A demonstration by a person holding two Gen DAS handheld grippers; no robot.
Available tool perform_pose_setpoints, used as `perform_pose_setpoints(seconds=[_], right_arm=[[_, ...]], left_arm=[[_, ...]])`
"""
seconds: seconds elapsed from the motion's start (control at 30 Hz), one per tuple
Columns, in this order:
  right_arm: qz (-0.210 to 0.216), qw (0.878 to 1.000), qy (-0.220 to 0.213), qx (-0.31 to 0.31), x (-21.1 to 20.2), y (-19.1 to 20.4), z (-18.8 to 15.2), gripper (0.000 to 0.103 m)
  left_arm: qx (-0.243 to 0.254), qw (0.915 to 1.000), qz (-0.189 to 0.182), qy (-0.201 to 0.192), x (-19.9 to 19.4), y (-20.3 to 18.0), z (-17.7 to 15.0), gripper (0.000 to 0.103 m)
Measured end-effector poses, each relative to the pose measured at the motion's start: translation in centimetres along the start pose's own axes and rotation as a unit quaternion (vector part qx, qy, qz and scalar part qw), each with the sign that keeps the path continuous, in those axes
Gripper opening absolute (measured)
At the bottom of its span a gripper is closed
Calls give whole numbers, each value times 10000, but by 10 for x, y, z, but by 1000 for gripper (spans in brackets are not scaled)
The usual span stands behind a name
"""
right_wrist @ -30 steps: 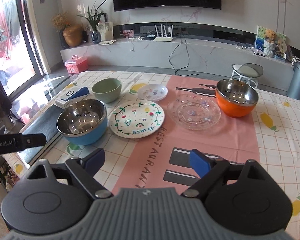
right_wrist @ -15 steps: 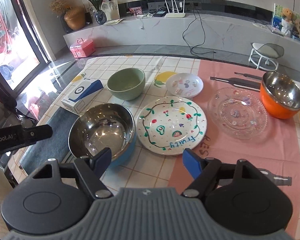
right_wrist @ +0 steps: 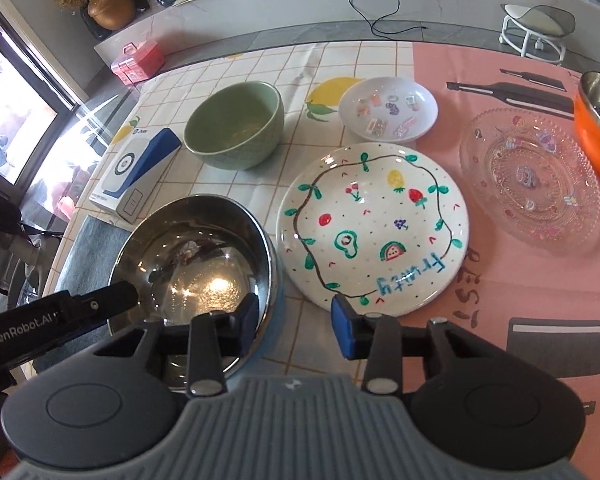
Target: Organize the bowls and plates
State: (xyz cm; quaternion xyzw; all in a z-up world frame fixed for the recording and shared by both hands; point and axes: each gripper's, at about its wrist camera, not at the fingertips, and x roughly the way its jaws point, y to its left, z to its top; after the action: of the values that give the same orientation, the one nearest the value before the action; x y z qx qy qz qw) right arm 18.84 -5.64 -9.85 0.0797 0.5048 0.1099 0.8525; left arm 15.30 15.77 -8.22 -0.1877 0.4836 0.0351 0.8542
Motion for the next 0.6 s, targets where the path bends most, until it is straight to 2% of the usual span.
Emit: perform_pose_setpoints(seconds=[0.13, 0.2, 0.3, 0.43, 0.6], right_arm=[[87, 9999, 55, 57, 4, 0, 0, 33], [164, 9998, 47, 76, 4, 1, 0, 27], [345, 9993, 67, 159, 2, 0, -1, 12], [337, 9994, 35, 110, -8, 1, -6, 11], [431, 9990, -82, 118, -42, -13, -17, 11]], left_arm=[[94, 9999, 92, 31, 4, -6, -4, 22], [154, 9997, 171, 6, 3, -9, -5, 10], [237, 9993, 276, -37, -1, -14, -6, 10], [387, 9984, 365, -181, -15, -25, -12, 9], [472, 9983, 203, -270, -42, -40, -26, 9]])
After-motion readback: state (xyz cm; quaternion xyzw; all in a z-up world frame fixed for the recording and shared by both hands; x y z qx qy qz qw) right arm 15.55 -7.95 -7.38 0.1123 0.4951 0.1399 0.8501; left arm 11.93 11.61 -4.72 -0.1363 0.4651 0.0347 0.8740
